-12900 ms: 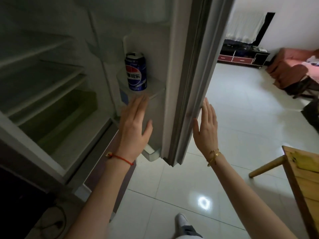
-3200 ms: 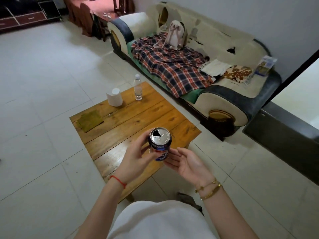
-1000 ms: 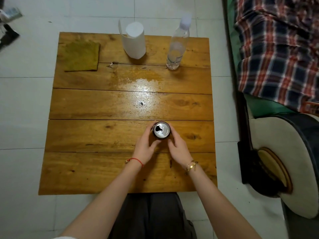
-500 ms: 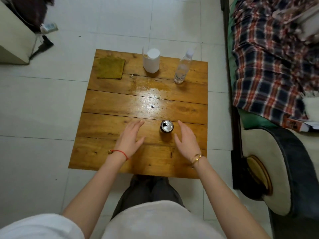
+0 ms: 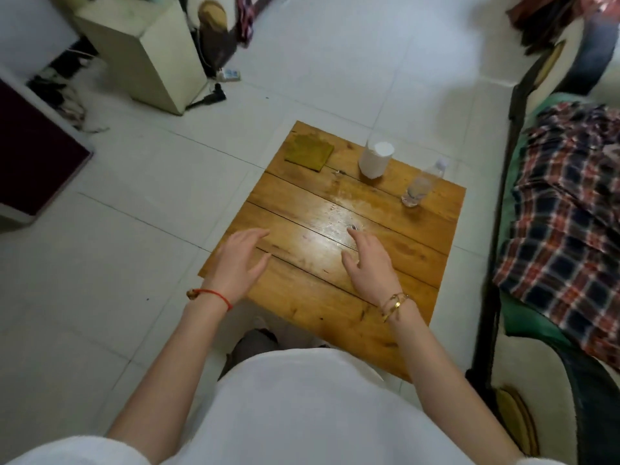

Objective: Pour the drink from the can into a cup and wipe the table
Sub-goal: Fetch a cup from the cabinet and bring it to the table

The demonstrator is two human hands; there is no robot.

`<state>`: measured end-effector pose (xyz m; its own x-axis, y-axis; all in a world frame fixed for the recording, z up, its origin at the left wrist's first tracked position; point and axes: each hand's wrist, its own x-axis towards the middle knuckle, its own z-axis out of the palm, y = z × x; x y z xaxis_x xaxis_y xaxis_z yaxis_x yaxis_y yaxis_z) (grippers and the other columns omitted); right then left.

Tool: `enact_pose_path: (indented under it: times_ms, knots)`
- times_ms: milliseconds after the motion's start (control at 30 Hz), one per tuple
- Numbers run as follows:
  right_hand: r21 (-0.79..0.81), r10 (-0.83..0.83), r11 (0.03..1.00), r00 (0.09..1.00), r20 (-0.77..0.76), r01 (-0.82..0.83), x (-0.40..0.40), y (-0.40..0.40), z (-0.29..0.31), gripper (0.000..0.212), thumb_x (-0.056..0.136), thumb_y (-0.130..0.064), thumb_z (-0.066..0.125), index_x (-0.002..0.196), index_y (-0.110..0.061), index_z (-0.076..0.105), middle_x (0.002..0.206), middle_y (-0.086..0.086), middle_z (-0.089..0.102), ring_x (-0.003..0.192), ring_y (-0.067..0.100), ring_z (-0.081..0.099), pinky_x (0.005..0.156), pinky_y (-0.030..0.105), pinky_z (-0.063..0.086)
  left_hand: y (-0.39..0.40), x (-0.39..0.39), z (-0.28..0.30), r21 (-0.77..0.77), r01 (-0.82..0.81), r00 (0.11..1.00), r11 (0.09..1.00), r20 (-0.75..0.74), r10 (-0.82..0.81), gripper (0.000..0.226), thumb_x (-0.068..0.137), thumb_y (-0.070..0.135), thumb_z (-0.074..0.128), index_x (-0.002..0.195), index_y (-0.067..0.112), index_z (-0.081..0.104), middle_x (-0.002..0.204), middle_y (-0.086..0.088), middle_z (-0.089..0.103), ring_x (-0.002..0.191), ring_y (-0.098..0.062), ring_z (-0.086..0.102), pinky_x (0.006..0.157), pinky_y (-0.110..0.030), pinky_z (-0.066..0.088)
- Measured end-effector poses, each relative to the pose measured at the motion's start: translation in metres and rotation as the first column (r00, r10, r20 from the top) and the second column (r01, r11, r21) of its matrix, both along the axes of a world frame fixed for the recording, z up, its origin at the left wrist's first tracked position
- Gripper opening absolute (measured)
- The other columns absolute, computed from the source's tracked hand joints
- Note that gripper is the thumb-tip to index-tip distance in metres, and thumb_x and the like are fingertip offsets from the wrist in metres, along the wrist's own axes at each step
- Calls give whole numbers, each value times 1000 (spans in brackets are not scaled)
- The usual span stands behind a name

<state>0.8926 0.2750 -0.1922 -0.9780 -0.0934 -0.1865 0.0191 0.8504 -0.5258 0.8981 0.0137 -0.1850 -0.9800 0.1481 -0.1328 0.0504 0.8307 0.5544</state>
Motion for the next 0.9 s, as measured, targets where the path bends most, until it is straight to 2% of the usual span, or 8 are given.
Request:
enact_pose_path:
  times_ms: [200,367,600,767,900]
  knots:
    - [14,170,985,985,-12,-170,-16,-66,25,47,100,-32,43,145,-18,39,144,0,45,135,16,36,111,28,25,-74,37,18,0,-203,979,979,-38,203,46,94,29,58,139,22,50,137,0,55,130,-19,47,110,-46,39]
    - [-8,309,951,951,22,-308,-29,-144,21,50,100,-34,43,146,-17,36,149,3,41,139,18,34,117,35,28,-150,57,18,10,-357,932,934,-58,357,42,95,27,58,136,18,53,136,-1,56,129,-20,47,111,-42,37]
    - [-1,431,902,902,-23,-431,-56,-288,21,49,99,-32,45,145,-14,38,145,4,46,135,20,40,114,34,31,-285,65,27,7,-449,888,893,-110,447,39,93,20,62,132,15,57,131,-4,61,123,-24,52,107,-35,38]
    - [-20,464,884,881,-90,-467,-77,-391,33,49,99,-30,46,145,-12,40,144,4,46,136,20,38,114,33,29,-380,63,48,-26,-500,858,865,-148,492,41,93,19,62,133,14,56,131,-4,60,123,-24,51,107,-41,40]
    - [-35,494,864,861,-124,-501,-90,-452,39,48,98,-29,49,143,-10,43,142,6,48,135,24,40,115,38,30,-440,60,58,-46,-528,841,848,-165,515,42,92,17,62,133,13,55,131,-5,60,123,-26,52,106,-44,41]
